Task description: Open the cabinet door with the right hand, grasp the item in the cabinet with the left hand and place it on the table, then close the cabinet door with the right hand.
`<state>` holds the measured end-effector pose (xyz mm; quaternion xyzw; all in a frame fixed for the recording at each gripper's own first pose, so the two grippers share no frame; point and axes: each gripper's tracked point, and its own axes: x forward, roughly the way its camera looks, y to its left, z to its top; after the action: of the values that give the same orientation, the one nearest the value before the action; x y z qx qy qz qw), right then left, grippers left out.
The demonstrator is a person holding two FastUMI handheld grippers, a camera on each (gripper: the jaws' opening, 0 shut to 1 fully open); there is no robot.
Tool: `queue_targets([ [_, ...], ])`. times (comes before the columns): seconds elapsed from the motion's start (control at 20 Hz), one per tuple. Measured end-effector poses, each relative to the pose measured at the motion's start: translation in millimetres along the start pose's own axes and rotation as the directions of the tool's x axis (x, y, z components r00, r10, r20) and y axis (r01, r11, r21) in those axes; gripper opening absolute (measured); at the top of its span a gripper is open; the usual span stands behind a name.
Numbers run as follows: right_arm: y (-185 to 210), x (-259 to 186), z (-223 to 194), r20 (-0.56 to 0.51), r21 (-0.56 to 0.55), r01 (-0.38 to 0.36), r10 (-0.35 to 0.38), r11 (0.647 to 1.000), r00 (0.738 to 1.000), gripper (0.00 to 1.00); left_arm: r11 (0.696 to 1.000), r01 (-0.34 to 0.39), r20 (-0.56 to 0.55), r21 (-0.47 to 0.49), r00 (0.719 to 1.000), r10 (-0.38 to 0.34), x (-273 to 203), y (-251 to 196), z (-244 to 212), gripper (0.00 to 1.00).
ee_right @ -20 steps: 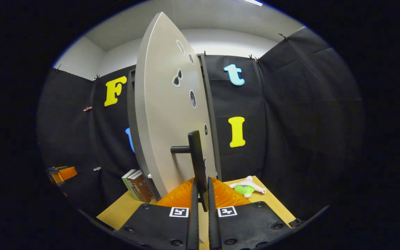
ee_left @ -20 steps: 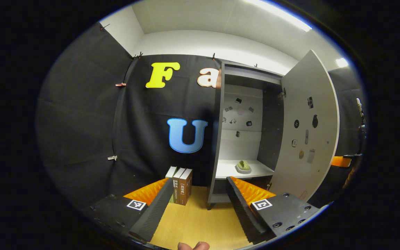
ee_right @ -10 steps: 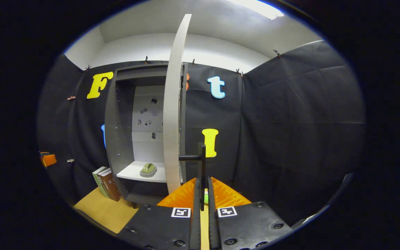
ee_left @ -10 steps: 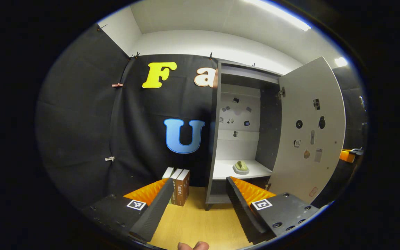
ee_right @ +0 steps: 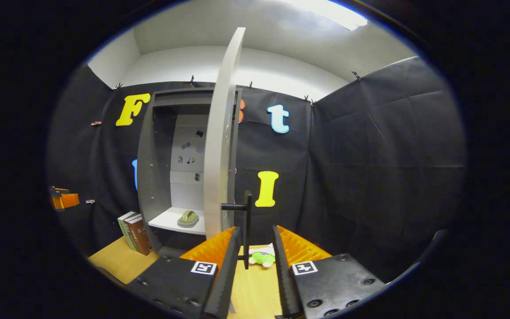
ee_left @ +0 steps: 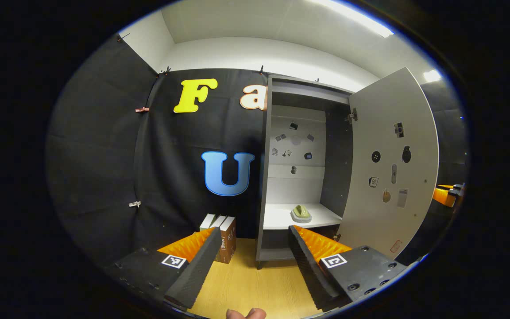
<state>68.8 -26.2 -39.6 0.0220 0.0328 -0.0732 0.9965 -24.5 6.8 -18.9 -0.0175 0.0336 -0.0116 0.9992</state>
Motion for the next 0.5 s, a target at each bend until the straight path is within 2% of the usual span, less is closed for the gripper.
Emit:
queue_targets([
  [0.15,-31,5,-5,-0.036,0.058,0.065,-0.063,0.996,0.997,0.70,1.000,0.010,0.002,-0.003,1.000,-0.010,13,-15,4,0.95],
  [0.25,-44,11,-10,-0.050,0.085,0.090,-0.086,0.992,0.995,0.95,1.000,0.018,0.002,0.005,1.000,-0.018,22,-28,7,0.95],
  [0.3,-48,16,-10,-0.045,0.101,0.094,-0.090,0.990,0.995,0.99,0.999,0.027,0.000,0.018,1.000,-0.027,27,-37,6,0.95],
  [0.4,-47,22,-8,-0.023,0.114,0.074,-0.072,0.991,0.997,0.98,0.998,0.057,-0.018,0.029,0.998,-0.056,41,-56,2,0.92],
  [0.5,-46,30,-16,-0.039,0.109,0.045,-0.041,0.993,0.998,0.98,0.995,0.095,-0.042,0.001,0.995,-0.095,57,-77,-4,0.95],
])
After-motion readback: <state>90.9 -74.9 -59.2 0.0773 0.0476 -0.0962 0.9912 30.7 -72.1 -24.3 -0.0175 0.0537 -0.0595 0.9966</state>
